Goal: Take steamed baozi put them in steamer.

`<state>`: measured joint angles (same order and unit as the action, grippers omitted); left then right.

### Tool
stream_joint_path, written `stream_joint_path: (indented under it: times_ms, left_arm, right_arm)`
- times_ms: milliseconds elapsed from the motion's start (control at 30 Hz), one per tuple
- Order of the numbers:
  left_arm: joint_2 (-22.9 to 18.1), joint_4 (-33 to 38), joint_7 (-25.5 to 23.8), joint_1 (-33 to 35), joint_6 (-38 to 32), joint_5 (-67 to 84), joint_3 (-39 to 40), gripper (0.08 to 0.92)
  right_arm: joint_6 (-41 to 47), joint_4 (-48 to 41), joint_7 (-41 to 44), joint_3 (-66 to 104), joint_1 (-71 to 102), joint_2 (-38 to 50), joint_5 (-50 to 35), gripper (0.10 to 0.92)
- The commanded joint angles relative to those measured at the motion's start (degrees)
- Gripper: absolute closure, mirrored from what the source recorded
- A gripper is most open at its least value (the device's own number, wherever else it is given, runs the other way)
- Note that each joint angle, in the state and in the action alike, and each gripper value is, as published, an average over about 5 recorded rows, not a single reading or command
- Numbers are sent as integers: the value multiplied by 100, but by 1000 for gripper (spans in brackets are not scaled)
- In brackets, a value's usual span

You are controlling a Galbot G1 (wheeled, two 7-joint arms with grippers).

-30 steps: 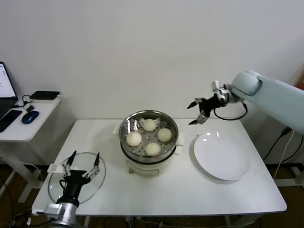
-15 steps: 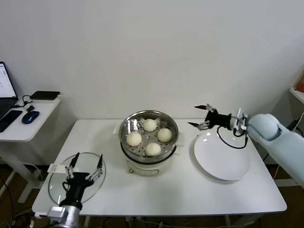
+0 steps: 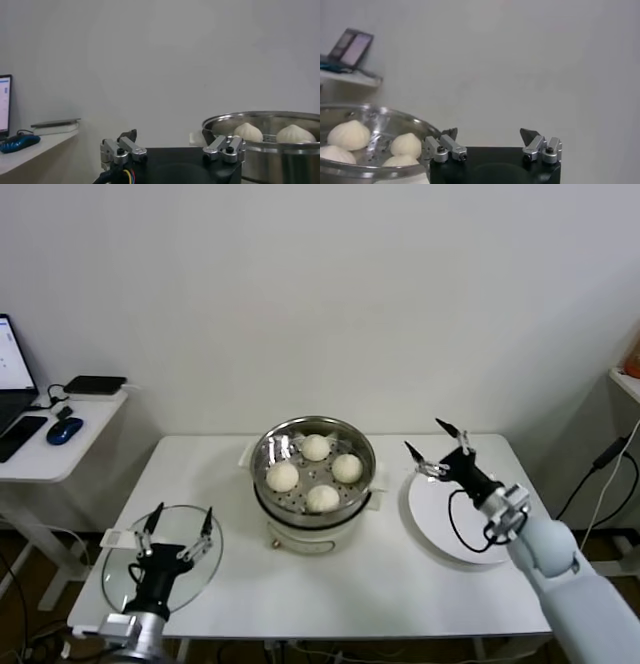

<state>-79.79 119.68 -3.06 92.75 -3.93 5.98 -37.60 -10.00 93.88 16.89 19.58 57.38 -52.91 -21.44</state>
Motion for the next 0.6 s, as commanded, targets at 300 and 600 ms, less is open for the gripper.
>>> stream_joint_path:
  times_ms: [300,600]
  left_arm:
    - [216,-363,36,-120,-86,1,63,177]
    - [216,-435,-113,-115,-94,-25,-56,177]
  right_arm:
    - [-1171,500,-566,1595,2845,-2492,477,203]
    - [-1097,446,-553,1713,3064,-2439,165,203]
